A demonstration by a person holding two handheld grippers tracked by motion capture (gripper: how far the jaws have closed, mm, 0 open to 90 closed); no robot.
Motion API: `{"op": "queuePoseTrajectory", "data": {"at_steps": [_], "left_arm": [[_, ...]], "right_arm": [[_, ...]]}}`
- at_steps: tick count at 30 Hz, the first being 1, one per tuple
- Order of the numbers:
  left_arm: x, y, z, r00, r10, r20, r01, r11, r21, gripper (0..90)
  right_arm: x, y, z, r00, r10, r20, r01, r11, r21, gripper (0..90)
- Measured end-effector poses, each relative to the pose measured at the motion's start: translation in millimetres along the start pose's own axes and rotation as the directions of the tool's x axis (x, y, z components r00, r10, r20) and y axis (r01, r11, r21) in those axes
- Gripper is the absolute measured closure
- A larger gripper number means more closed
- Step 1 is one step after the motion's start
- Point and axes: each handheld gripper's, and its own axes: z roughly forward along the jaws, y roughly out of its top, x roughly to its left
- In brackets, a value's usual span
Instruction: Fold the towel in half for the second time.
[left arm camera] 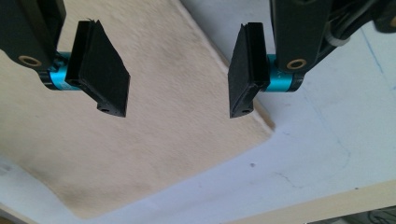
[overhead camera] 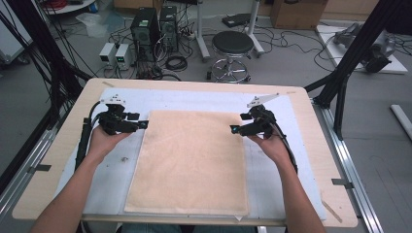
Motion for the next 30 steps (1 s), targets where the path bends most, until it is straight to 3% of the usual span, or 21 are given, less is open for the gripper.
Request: {"op": "queuePoseTrajectory", "data": {"at_steps": [3, 6, 11, 14, 18, 23, 25, 26, 30], "left_arm": [[8.8, -3.8, 10.1, 0.9987, -0.050, -0.007, 0.050, 0.9985, -0.024, 40.8], [17.6, -9.6, 22.7, 0.9945, -0.099, -0.034, 0.099, 0.9951, -0.010, 40.8], [23.9, -15.2, 37.5, 0.9864, -0.138, -0.089, 0.137, 0.9904, -0.019, 43.0], [26.6, -18.8, 44.6, 0.9824, -0.143, -0.120, 0.143, 0.9897, -0.007, 45.4], [30.7, -24.6, 53.6, 0.9737, -0.198, -0.113, 0.203, 0.9788, 0.030, 45.3], [25.6, -27.1, 61.4, 0.9798, -0.170, -0.105, 0.177, 0.9824, 0.059, 51.0], [24.3, -26.5, 61.8, 0.9808, -0.157, -0.115, 0.165, 0.9843, 0.063, 53.9], [24.4, -26.5, 61.7, 0.9818, -0.160, -0.101, 0.168, 0.9836, 0.067, 55.5], [20.3, -27.1, 63.8, 0.9860, -0.141, -0.090, 0.147, 0.9862, 0.076, 68.1]], "right_arm": [[-9.2, -4.2, 10.2, 0.9993, 0.016, 0.032, -0.017, 1.000, 0.013, 28.1], [-18.5, -8.8, 19.8, 0.9970, 0.049, 0.059, -0.050, 0.999, 0.014, 28.0], [-28.2, -16.1, 34.3, 0.9932, 0.048, 0.106, -0.054, 0.997, 0.052, 28.9], [-35.0, -21.6, 38.9, 0.9884, 0.086, 0.125, -0.095, 0.993, 0.070, 30.1], [-39.4, -26.3, 44.7, 0.9845, 0.110, 0.137, -0.124, 0.988, 0.095, 32.3], [-42.9, -31.9, 52.4, 0.9853, 0.129, 0.112, -0.144, 0.980, 0.139, 41.2], [-41.3, -33.4, 54.8, 0.9860, 0.129, 0.106, -0.143, 0.980, 0.135, 44.0], [-41.4, -33.3, 55.1, 0.9860, 0.132, 0.102, -0.145, 0.980, 0.133, 46.3], [-40.3, -32.1, 55.3, 0.9894, 0.135, 0.053, -0.142, 0.980, 0.140, 65.0]]}}
